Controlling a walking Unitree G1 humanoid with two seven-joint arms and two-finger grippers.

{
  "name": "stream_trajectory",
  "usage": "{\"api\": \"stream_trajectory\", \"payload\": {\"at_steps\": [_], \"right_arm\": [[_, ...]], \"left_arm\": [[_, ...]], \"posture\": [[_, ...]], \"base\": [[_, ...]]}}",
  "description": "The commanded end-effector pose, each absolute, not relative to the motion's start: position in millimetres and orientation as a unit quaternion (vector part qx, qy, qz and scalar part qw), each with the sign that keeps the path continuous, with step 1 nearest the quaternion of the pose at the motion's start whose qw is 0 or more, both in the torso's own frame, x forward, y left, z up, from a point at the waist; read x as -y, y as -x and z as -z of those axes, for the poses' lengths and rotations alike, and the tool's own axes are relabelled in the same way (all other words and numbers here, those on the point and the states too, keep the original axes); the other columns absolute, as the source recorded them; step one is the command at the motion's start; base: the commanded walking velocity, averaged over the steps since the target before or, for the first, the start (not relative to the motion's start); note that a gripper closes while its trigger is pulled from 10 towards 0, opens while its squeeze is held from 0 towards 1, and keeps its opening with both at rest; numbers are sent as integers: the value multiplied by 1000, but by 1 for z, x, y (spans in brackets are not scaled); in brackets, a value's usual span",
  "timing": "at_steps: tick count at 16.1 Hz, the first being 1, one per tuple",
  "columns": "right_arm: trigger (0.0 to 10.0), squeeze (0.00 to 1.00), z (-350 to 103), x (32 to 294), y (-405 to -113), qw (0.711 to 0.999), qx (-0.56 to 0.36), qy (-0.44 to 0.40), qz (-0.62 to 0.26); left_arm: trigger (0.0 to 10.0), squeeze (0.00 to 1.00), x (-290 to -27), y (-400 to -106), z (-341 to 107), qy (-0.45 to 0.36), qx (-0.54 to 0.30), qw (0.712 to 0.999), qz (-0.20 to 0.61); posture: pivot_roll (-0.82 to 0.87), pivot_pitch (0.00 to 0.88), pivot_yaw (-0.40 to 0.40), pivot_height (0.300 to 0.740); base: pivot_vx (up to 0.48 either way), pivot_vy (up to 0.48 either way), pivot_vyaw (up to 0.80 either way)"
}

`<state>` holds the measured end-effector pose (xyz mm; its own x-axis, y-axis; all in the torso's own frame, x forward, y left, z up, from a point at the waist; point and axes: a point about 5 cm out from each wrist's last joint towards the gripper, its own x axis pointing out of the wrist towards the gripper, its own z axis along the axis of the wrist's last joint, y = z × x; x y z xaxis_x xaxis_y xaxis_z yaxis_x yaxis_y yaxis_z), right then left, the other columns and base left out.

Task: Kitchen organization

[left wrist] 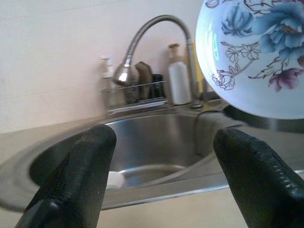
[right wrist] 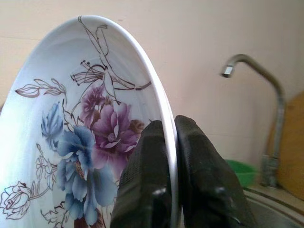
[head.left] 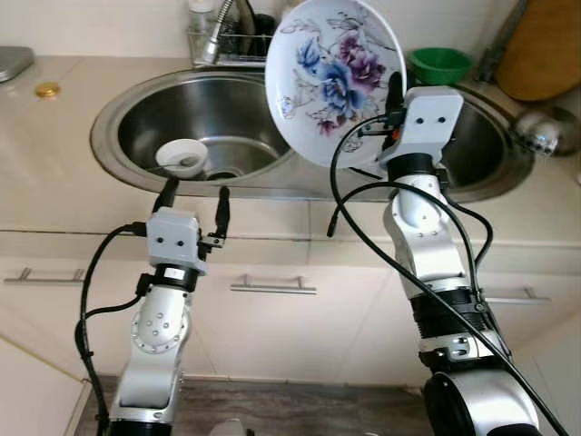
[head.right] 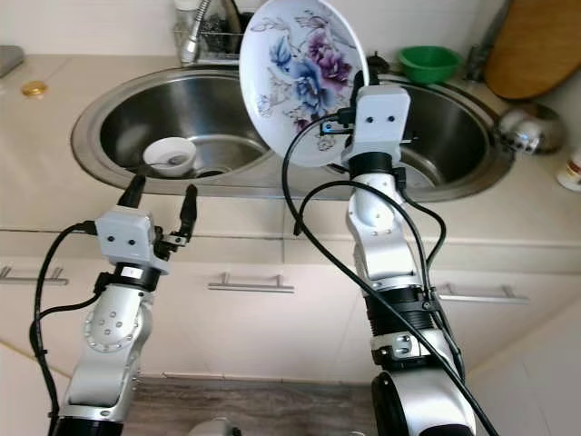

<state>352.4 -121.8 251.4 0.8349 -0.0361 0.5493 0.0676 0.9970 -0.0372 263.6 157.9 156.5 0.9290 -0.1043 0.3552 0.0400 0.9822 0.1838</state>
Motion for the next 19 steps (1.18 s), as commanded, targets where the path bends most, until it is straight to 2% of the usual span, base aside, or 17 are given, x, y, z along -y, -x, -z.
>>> {"api": "stream_trajectory", "payload": {"at_steps": [1,11,19], "right_arm": [[10000,0,-263,129,-349,948,314,23,42],[10000,0,-265,132,-348,945,322,21,52],[10000,0,-261,131,-350,949,311,30,50]], "left_arm": [[10000,0,-153,-263,-162,-83,200,975,47],[10000,0,-152,-263,-164,-82,205,974,50],[10000,0,-151,-263,-164,-86,205,974,50]], "posture": [[61,35,-9,740],[61,36,-10,740],[61,37,-11,740]], "base": [[289,0,0],[359,0,0],[0,0,0]]}}
